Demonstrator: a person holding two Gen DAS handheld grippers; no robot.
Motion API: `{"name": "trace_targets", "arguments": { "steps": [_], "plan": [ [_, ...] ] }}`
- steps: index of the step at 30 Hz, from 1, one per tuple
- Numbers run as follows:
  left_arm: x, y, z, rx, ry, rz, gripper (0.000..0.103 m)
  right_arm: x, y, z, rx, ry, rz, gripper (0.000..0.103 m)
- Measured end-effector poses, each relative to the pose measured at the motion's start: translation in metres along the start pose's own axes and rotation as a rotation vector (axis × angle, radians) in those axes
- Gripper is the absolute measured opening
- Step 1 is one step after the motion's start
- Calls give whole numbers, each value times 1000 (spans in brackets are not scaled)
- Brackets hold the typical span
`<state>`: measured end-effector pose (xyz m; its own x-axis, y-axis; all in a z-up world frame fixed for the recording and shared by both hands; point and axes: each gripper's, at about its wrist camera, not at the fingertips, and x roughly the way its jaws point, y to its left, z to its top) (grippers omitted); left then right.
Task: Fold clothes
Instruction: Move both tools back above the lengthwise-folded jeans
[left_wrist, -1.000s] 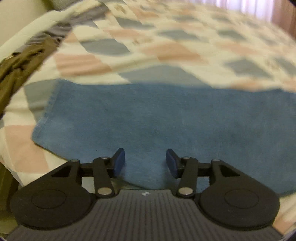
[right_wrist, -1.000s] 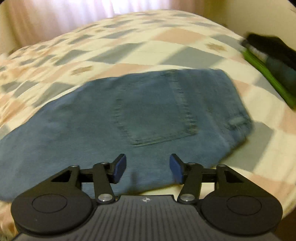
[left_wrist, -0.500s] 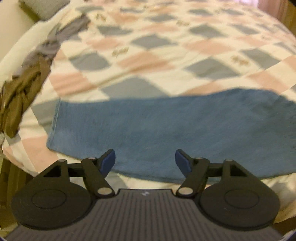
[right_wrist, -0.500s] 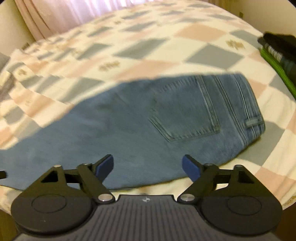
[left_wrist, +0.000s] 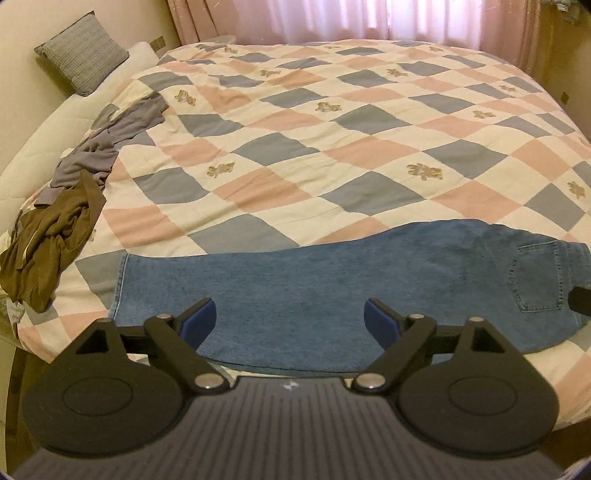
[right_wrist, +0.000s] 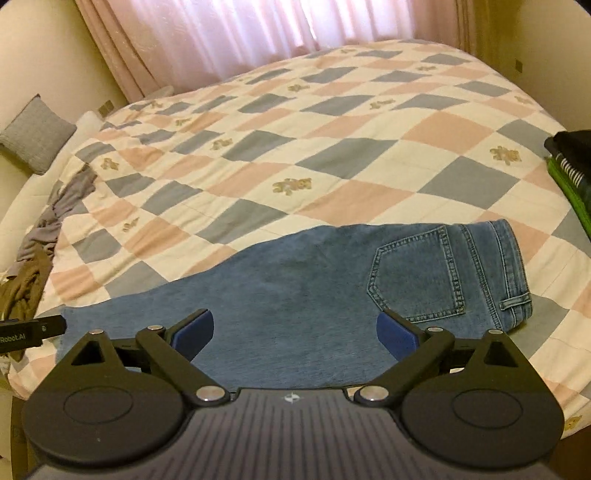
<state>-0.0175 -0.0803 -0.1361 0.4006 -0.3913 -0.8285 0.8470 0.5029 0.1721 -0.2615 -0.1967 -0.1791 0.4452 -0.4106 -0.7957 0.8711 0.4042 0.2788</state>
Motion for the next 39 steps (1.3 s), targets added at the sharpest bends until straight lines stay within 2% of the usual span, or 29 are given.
{"name": "trace_targets", "arguments": {
  "steps": [14, 27, 39],
  "plan": [
    [-27, 12, 0, 35, -40, -42, 89, -30, 21, 3, -10, -31, -16, 100],
    [-9, 62, -6, 143, 15, -130, 90, -19, 75, -19, 54, 21, -92, 100],
    [22, 114, -26, 181, 106, -180, 91, -7, 125, -60, 125, 86, -176, 100]
  ]
}}
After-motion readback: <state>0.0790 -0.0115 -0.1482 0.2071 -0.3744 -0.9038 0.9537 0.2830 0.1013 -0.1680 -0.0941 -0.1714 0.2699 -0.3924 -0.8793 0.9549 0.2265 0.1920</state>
